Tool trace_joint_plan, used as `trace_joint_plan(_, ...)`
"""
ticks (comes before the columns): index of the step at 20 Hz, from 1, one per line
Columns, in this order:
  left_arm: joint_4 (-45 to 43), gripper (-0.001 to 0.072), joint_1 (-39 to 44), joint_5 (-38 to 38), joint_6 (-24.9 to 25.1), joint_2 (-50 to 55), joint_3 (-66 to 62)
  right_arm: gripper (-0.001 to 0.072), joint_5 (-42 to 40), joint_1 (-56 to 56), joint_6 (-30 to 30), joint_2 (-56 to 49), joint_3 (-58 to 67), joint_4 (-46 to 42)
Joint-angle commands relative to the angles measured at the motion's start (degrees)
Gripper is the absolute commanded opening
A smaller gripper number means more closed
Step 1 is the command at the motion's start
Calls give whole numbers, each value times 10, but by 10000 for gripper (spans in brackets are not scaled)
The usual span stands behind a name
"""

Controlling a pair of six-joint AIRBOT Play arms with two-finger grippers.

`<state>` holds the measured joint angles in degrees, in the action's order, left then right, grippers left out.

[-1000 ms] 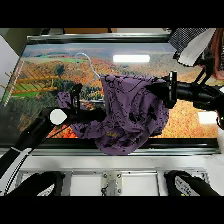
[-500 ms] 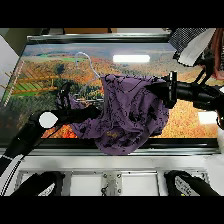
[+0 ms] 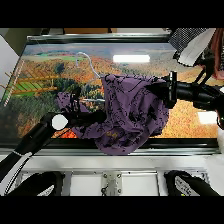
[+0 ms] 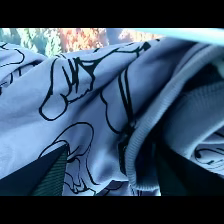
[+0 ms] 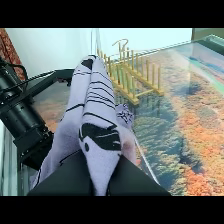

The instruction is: Fold the clothes and pants, and hang the long-sleeved shirts on hangers.

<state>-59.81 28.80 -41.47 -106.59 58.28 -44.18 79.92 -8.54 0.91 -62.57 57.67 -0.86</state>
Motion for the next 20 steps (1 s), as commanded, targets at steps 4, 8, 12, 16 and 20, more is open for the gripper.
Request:
trace_joint_plan(4, 0, 545, 16, 25, -24, 5, 0, 24, 0, 1, 22, 0, 0, 0)
trace_joint_plan(8, 0, 284, 55, 43, -30, 35, 0, 24, 0, 1, 22, 1, 0, 0)
trace_joint_plan(12, -9, 19, 26, 33, -28, 28, 0, 22, -2, -1, 32, 12, 0, 0)
trace_joint_plan(16, -91, 19, -93, -65, -27, -48, 0, 21, -5, -24, 86, 52, 0, -11)
trace_joint_plan(20, -91, 19, -191, -110, -2, -99, 0, 21, -4, -34, 121, 89, 0, -22)
